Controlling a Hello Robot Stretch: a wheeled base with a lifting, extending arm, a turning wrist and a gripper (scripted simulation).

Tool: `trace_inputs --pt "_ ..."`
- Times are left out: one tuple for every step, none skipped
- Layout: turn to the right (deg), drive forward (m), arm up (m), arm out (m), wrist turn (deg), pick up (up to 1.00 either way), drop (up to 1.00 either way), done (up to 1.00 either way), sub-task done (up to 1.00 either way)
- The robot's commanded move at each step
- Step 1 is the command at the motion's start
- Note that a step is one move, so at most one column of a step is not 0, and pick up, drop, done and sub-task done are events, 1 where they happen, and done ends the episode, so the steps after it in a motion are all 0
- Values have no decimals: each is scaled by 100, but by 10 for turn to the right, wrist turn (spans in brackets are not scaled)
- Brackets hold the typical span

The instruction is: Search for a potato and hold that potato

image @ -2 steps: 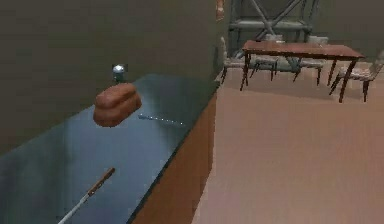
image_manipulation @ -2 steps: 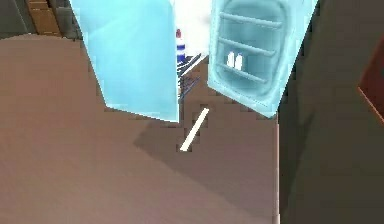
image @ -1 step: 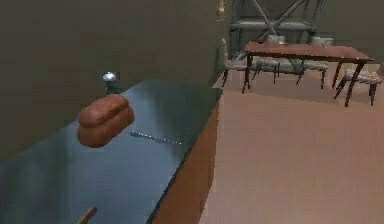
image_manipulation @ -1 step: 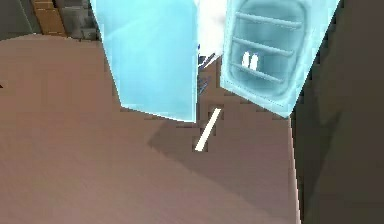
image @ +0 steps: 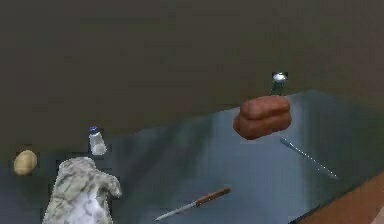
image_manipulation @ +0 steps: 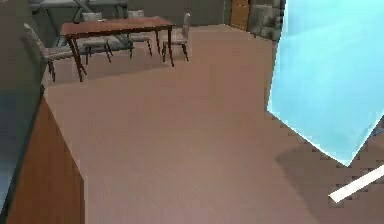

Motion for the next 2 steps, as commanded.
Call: trace_inputs --pt "-450 0 0 0 0 0 0 0 0" --pt "-450 0 0 0 0 0 0 0 0"
